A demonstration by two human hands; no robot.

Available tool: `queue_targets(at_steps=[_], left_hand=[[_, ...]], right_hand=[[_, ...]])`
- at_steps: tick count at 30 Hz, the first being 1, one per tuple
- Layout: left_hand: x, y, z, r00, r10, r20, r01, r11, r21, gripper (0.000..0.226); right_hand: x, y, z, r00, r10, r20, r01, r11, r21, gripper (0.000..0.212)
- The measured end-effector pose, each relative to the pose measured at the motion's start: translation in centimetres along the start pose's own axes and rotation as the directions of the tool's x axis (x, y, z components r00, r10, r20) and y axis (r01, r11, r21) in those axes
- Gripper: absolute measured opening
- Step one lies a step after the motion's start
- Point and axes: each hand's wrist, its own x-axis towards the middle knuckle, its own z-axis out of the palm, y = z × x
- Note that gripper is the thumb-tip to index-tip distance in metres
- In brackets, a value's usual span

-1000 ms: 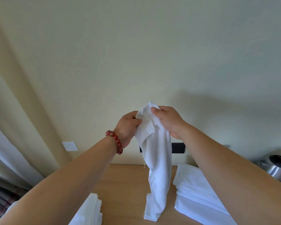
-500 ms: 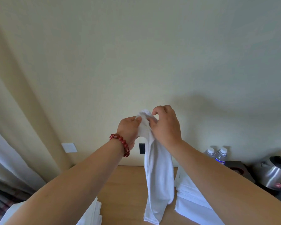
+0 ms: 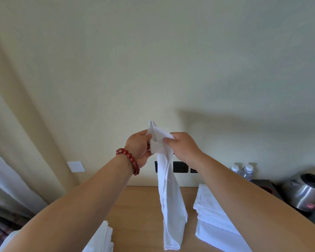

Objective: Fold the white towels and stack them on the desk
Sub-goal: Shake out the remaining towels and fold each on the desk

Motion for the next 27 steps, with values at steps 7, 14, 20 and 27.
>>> queue_targets(at_steps=[7, 14, 20, 27], left_hand=[[0.5, 0.6, -1.8, 0.994, -0.026, -0.103, 0.031, 0.998, 0.045, 0.034], [1.2, -0.1, -3.9, 0.986, -0.062, -0.157, 0.082, 0.988, 0.128, 0.030], [1.2, 1.5, -5.5, 0.945, 0.319, -0.070, -0.176, 0.678, 0.713, 0.024], [-0.1, 2.1, -6.0, 0.866, 0.485, 0.120, -0.270, 0.253, 0.929, 0.020]], right_hand=[[1.3, 0.6, -2.8, 0.945, 0.063, -0.320, -0.030, 0.994, 0.107, 0.042], [1.6, 1.2, -5.2, 0.893, -0.111, -0.436, 0.028, 0.981, -0.194, 0.043], [1.4, 0.2, -6.5, 0.884, -0.187, -0.428, 0.092, 0.968, -0.232, 0.048], [2.2, -0.5, -7.8, 0.853, -0.142, -0.501, 0.113, 0.990, -0.088, 0.048]])
